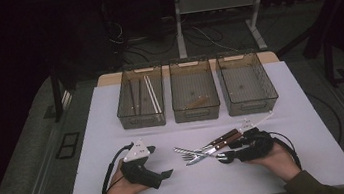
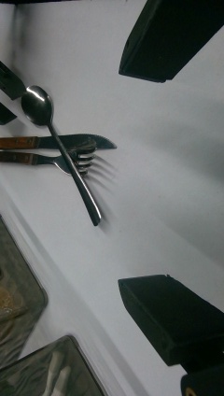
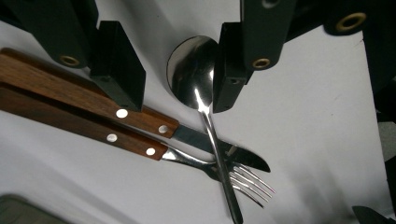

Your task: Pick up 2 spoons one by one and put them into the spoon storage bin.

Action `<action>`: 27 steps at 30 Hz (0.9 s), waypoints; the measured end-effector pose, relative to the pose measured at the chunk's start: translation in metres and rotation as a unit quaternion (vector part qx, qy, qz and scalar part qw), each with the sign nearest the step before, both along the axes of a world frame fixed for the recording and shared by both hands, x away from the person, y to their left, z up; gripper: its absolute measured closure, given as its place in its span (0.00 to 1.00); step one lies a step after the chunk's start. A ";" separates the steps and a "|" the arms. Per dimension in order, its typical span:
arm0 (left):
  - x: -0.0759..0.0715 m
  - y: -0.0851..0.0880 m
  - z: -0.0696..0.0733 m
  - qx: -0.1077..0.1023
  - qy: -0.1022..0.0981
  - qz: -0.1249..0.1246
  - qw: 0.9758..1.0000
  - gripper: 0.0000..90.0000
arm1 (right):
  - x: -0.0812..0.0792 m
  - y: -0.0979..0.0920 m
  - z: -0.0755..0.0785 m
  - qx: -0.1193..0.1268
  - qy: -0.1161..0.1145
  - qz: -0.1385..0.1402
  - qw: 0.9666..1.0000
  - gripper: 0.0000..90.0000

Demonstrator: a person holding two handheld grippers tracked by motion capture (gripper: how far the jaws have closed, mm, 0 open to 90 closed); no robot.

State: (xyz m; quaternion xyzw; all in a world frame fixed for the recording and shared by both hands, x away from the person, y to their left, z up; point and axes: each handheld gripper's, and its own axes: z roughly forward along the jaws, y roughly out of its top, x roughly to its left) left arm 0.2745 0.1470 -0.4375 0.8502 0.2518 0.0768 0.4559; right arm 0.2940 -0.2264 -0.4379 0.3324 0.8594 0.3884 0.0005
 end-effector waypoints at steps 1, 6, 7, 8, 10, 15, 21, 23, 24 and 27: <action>0.000 0.000 0.000 0.001 0.000 -0.001 1.000 0.00 | 0.000 0.001 -0.002 -0.001 -0.001 0.004 1.000 0.59; 0.000 -0.001 0.000 0.003 0.001 -0.004 1.000 0.00 | -0.001 0.007 -0.007 -0.009 0.006 0.017 1.000 0.59; 0.000 -0.001 0.000 0.004 0.002 -0.004 1.000 0.00 | -0.002 0.008 -0.007 -0.011 0.004 0.020 1.000 0.60; -0.001 -0.001 -0.001 0.005 0.002 -0.004 1.000 0.00 | -0.003 0.009 -0.007 -0.016 0.004 0.022 1.000 0.60; 0.000 -0.002 -0.001 0.006 0.003 -0.004 1.000 0.00 | -0.004 0.011 -0.008 -0.027 -0.003 0.027 0.999 0.61; 0.000 -0.002 -0.001 0.008 0.004 -0.003 1.000 0.00 | -0.007 0.013 -0.008 -0.044 -0.020 0.034 0.998 0.64; -0.001 -0.003 -0.001 0.009 0.002 -0.002 1.000 0.00 | -0.010 0.017 -0.006 -0.066 -0.038 0.043 0.996 0.71; -0.001 -0.002 -0.001 0.008 0.002 -0.002 1.000 0.00 | -0.010 0.017 -0.006 -0.069 -0.042 0.045 0.996 0.75; 0.000 -0.002 -0.001 0.009 0.002 -0.002 1.000 0.00 | -0.010 0.016 -0.006 -0.068 -0.042 0.044 0.996 0.77; -0.001 -0.003 -0.001 0.009 0.001 -0.002 1.000 0.00 | -0.009 0.014 -0.006 -0.060 -0.036 0.041 0.997 0.83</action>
